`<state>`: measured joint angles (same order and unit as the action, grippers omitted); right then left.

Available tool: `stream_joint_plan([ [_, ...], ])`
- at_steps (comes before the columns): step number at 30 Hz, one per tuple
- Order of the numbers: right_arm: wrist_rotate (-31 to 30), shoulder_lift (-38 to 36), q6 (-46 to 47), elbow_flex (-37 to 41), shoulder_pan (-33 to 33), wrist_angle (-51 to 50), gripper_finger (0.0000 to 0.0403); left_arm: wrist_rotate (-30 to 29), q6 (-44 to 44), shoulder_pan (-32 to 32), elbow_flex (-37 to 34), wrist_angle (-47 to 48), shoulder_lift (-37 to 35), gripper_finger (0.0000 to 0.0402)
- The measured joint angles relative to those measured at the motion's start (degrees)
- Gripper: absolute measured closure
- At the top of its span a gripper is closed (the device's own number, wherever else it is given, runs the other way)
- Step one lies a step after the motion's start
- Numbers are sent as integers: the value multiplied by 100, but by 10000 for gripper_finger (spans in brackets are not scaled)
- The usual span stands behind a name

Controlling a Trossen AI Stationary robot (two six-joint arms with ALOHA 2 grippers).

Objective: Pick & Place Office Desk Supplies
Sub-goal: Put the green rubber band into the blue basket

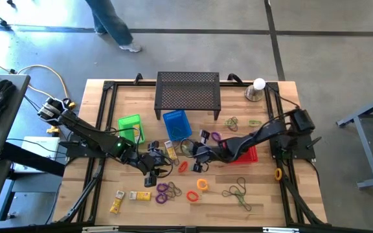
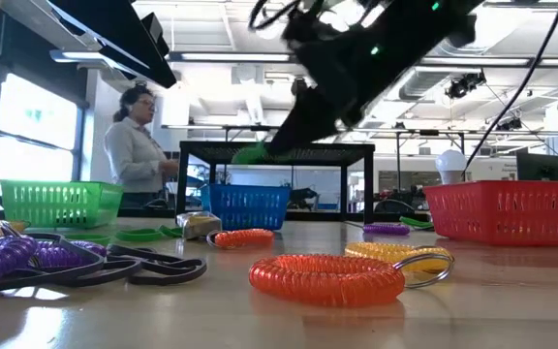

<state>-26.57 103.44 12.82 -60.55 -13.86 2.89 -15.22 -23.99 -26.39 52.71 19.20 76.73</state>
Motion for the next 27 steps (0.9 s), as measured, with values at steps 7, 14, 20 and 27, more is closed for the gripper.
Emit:
stream_joint_plan([
  [7,-504,-264,-689,-32,207,515,400,0,0,2,-7,-7,-2,258],
  [14,-302,-226,-816,-15,811,702,400,1,0,1,-11,8,0,258],
  [20,129,-207,-829,-13,1173,788,400,0,13,2,-11,9,-2,258],
  [27,308,-207,-847,-13,1375,771,400,0,11,1,-11,9,0,258],
])
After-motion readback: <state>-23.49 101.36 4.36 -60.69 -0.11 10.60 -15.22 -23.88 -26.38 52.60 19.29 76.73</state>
